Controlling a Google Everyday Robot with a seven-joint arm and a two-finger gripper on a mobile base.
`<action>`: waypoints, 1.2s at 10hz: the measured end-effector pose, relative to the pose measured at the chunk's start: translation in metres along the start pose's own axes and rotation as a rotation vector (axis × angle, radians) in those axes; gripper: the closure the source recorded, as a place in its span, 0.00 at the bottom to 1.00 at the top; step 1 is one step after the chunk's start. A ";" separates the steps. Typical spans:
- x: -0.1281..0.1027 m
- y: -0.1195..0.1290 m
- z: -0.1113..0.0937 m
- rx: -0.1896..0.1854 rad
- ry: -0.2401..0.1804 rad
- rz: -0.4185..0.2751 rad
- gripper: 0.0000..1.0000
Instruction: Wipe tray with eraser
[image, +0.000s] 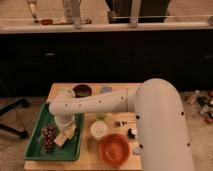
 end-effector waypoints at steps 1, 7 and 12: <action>0.002 0.000 0.000 -0.016 0.025 -0.008 1.00; 0.002 -0.006 0.002 -0.035 0.136 -0.016 1.00; 0.004 -0.005 0.002 -0.040 0.232 -0.010 1.00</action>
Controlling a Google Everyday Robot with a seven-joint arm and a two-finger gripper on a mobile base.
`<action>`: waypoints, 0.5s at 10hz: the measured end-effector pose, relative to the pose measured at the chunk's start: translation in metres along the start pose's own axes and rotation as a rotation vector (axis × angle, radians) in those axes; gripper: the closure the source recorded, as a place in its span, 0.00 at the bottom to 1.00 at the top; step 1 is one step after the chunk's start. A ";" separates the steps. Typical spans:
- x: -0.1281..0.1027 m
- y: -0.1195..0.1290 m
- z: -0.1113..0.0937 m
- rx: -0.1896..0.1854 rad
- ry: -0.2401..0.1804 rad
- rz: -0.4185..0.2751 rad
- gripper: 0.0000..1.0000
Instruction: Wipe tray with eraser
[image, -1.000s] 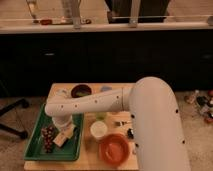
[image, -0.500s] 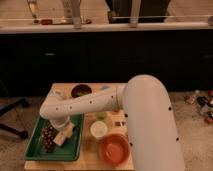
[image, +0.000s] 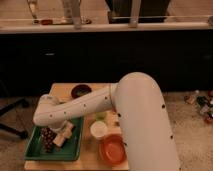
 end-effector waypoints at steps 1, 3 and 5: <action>0.001 0.002 0.003 -0.006 -0.002 0.003 1.00; -0.003 0.001 0.009 -0.010 -0.013 -0.001 1.00; -0.003 0.003 0.015 -0.018 -0.019 -0.002 1.00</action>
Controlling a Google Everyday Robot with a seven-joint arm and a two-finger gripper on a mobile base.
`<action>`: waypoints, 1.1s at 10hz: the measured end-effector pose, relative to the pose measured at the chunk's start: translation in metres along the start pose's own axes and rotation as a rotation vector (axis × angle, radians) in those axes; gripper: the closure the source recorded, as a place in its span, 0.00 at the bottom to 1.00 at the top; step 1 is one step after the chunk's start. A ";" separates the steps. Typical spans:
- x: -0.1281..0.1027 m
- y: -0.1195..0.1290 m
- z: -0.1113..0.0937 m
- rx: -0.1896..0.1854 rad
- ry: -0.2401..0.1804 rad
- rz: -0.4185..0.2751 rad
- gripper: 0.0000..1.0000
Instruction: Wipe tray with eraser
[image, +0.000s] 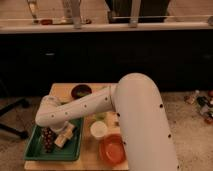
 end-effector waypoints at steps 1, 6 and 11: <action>-0.002 -0.001 0.002 0.000 -0.005 -0.002 1.00; -0.001 0.003 0.007 -0.030 0.005 -0.005 1.00; 0.027 0.007 0.005 -0.073 0.047 0.024 1.00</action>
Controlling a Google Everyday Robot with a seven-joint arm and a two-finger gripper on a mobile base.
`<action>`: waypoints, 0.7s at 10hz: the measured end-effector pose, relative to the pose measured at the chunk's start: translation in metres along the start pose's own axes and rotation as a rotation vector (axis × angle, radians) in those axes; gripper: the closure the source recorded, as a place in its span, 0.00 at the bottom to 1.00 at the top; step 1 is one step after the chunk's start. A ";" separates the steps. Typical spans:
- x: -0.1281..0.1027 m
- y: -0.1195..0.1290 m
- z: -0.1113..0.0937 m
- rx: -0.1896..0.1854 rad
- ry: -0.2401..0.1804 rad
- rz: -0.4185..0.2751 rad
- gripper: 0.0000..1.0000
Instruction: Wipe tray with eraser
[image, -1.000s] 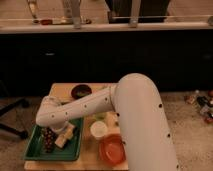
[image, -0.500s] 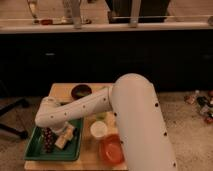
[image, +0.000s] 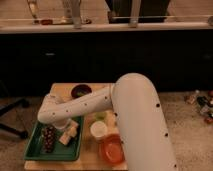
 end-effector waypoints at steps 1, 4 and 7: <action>0.005 -0.005 0.001 -0.006 0.007 -0.004 1.00; 0.013 -0.023 0.004 -0.019 0.019 -0.021 1.00; -0.005 -0.043 0.001 -0.003 0.010 -0.074 1.00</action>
